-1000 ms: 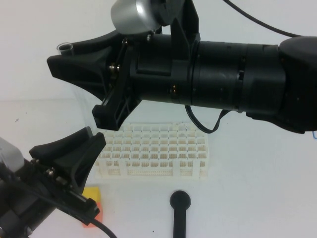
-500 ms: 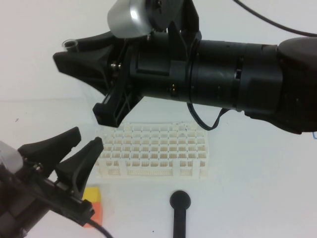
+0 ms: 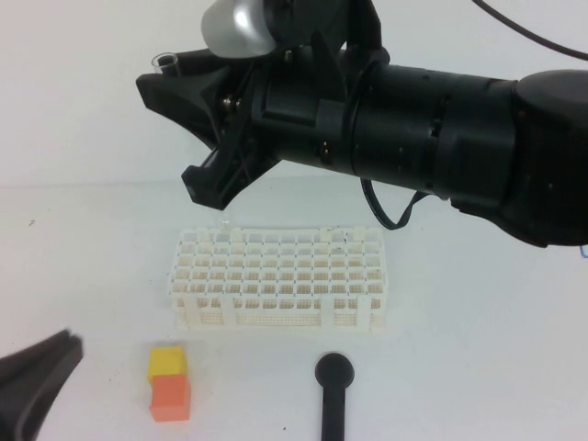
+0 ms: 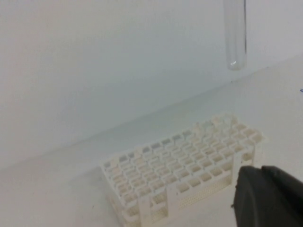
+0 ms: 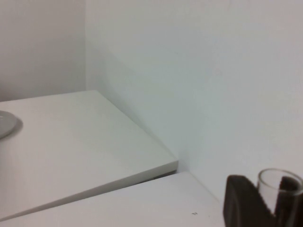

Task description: Place the test tubes

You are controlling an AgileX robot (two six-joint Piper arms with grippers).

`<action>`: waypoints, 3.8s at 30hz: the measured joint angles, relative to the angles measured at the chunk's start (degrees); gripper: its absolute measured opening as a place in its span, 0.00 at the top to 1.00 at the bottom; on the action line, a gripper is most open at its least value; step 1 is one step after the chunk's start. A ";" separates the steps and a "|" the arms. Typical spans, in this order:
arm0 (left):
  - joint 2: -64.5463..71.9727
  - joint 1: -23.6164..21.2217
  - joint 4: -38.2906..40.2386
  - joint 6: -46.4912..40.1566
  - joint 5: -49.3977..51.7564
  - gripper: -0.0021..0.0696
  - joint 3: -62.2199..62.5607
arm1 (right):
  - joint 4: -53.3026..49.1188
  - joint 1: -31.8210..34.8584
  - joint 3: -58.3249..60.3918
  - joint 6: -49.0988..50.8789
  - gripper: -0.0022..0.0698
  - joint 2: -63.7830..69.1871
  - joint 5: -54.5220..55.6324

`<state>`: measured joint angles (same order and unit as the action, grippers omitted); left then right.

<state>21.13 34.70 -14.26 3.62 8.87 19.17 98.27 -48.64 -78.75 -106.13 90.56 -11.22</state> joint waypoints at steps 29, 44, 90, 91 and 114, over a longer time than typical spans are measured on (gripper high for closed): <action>-20.36 0.00 -2.85 13.92 7.61 0.97 -8.00 | 0.32 0.00 0.00 -2.25 0.80 0.00 1.15; -20.36 0.00 -3.23 13.92 7.61 0.97 -8.00 | -10.83 0.21 0.00 15.20 0.80 0.00 1.88; -20.36 0.00 -3.22 13.92 7.61 0.97 -8.00 | -70.20 -7.75 -10.75 79.80 0.80 33.53 46.23; -20.36 0.00 -3.22 13.92 7.61 0.97 -8.00 | -70.30 -8.02 -10.75 79.29 0.80 33.53 46.61; -20.36 0.00 -3.22 13.92 7.61 0.97 -8.00 | -72.86 -10.14 -7.91 77.10 0.80 33.53 51.26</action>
<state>0.77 34.70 -17.48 17.54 16.48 11.17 25.41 -58.78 -86.66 -29.03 124.09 40.04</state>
